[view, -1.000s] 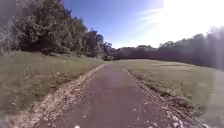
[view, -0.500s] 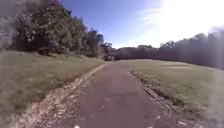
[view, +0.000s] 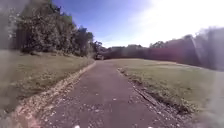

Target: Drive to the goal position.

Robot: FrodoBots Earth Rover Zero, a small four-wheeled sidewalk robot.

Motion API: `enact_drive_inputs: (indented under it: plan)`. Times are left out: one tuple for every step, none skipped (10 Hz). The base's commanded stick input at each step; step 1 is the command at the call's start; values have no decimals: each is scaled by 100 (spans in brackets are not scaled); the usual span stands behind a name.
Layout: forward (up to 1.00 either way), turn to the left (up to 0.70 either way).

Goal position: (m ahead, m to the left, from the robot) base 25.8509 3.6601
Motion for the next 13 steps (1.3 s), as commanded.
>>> enact_drive_inputs:
  plan:
    - [70,0]
    - [70,0]
    - [70,0]
    - [70,0]
    - [70,0]
    - [70,0]
    - [70,0]
    - [70,0]
    - [70,0]
    - [70,8]
    - [70,20]
    - [70,20]
    - [70,20]
